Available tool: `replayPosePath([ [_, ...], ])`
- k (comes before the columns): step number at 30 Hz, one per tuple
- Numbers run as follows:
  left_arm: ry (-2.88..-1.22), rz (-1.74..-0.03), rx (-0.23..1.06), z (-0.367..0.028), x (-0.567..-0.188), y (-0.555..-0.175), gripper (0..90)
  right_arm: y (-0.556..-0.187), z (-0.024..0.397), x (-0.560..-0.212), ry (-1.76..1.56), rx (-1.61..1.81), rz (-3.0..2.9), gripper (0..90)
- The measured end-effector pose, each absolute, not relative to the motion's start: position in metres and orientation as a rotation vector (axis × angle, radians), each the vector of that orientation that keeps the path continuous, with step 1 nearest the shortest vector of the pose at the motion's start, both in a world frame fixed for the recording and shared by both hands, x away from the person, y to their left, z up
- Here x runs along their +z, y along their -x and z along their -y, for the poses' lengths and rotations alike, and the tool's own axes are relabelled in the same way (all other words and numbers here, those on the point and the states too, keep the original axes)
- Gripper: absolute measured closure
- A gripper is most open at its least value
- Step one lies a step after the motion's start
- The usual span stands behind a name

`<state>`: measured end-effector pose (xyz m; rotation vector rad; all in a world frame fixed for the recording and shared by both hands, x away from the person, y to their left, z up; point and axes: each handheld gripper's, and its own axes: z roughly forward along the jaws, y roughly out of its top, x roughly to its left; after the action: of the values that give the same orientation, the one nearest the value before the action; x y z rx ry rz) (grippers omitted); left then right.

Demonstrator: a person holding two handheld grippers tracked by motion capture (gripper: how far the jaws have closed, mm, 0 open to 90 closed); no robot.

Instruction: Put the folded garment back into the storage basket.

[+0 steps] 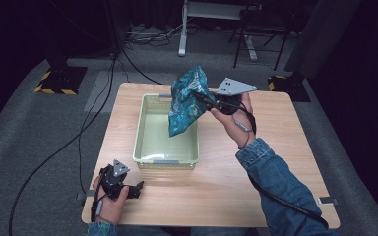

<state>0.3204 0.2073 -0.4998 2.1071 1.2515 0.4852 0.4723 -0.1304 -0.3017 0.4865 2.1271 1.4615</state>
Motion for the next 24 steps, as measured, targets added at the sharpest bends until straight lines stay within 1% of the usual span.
replayPosePath([
  [8, -2.107, -1.252, 0.485, -0.207, -0.500, -0.320, 0.1, -0.474, 0.116, -0.306, -0.477, 1.466, -2.142, 81.9],
  [24, -2.107, -1.252, 0.485, -0.207, -0.500, -0.320, 0.1, -0.480, 0.088, -0.330, -0.493, 1.478, -2.190, 81.7],
])
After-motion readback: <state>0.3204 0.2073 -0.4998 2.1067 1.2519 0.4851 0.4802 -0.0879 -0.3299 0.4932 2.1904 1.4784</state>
